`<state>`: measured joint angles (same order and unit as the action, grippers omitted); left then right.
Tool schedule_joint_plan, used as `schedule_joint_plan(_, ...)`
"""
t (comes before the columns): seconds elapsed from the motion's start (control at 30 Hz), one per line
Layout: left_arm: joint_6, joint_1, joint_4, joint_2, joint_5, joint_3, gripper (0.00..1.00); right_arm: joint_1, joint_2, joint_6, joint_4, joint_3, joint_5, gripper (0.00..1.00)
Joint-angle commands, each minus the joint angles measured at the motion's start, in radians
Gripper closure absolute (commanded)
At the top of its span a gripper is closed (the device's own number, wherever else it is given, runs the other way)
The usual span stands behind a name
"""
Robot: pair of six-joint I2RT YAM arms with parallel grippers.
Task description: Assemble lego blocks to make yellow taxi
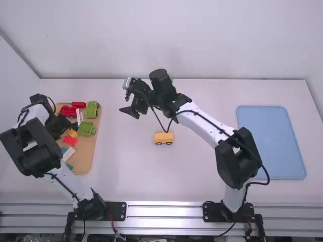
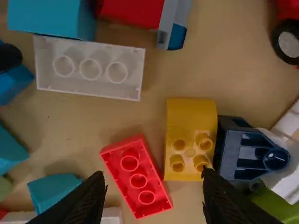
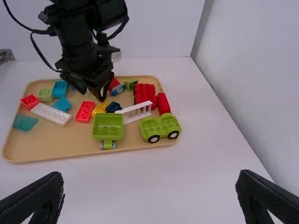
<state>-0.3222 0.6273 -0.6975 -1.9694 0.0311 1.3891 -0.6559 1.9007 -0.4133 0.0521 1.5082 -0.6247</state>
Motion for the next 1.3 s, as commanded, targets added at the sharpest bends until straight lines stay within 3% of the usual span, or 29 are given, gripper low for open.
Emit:
schedule_joint_plan(0.0, -0.011, -0.006, 0.008, -0.01, 0.011, -0.016, 0.45, 0.003, 0.009, 0.005, 0.0, 0.03, -0.003, 0.01)
schedule_joint_plan(0.2, 0.039, -0.035, 0.076, -0.01, -0.068, -0.054, 0.45, 0.003, 0.009, 0.005, -0.004, 0.029, -0.003, 0.02)
schedule_joint_plan(0.43, -0.031, -0.073, 0.073, -0.01, 0.053, -0.072, 0.46, 0.003, 0.009, -0.018, -0.014, 0.029, -0.002, 0.01)
schedule_joint_plan(0.9, -0.14, 0.004, 0.165, -0.005, 0.063, -0.022, 0.48, 0.021, 0.009, -0.018, -0.011, 0.029, -0.002, 0.01)
schedule_joint_plan(1.27, -0.163, 0.001, 0.11, -0.006, 0.041, -0.046, 0.47, 0.023, 0.009, -0.021, -0.013, 0.029, 0.005, 0.01)
